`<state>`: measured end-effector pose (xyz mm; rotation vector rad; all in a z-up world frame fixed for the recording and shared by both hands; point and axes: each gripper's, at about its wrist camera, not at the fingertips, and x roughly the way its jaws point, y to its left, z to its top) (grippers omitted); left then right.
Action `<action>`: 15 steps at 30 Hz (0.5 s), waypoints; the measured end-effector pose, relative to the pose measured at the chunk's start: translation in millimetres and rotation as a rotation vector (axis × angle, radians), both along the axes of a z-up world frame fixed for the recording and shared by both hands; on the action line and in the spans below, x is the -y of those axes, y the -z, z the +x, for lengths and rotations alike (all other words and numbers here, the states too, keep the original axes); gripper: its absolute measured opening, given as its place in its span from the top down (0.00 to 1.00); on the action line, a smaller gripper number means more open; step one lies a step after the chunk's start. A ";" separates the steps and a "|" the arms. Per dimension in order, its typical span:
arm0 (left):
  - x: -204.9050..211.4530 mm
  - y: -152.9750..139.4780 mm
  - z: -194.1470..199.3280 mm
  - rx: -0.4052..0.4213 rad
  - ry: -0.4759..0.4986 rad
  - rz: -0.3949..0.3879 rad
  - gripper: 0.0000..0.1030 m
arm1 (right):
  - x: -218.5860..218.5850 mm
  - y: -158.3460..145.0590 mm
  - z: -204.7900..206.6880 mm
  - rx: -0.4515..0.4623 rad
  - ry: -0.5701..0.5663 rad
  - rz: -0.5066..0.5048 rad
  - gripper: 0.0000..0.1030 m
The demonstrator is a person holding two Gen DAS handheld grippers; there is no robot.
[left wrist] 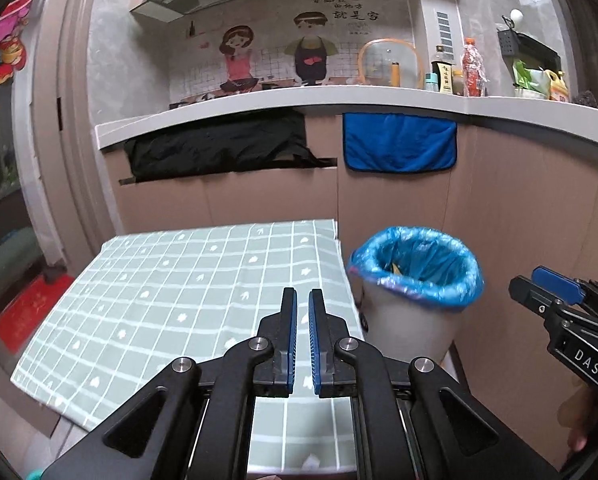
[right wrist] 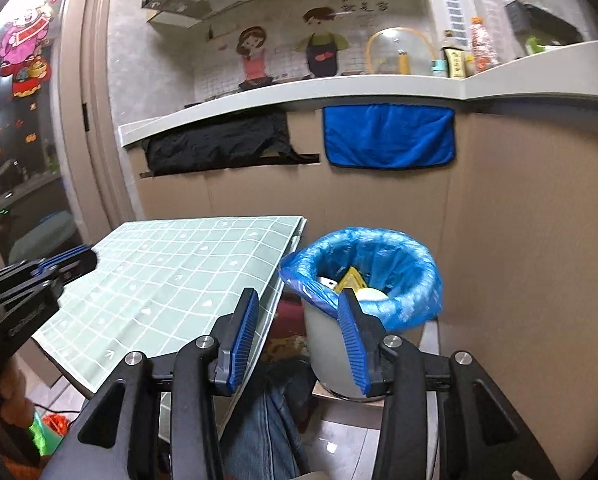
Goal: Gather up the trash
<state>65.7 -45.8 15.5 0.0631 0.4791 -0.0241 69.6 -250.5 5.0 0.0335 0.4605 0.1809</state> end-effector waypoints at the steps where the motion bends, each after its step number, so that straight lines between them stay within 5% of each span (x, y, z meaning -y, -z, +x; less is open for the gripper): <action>1: 0.1 1.8 -3.7 -0.003 0.000 0.007 0.93 | -1.7 1.2 -4.6 0.001 0.006 -0.003 0.62; 7: -3.4 21.0 -19.9 -0.084 0.027 0.012 0.93 | -13.1 8.6 -27.2 -0.020 -0.013 -0.038 0.63; 15: -12.5 19.6 -33.2 -0.058 0.019 -0.031 0.93 | -18.8 10.0 -44.3 0.005 0.003 -0.081 0.62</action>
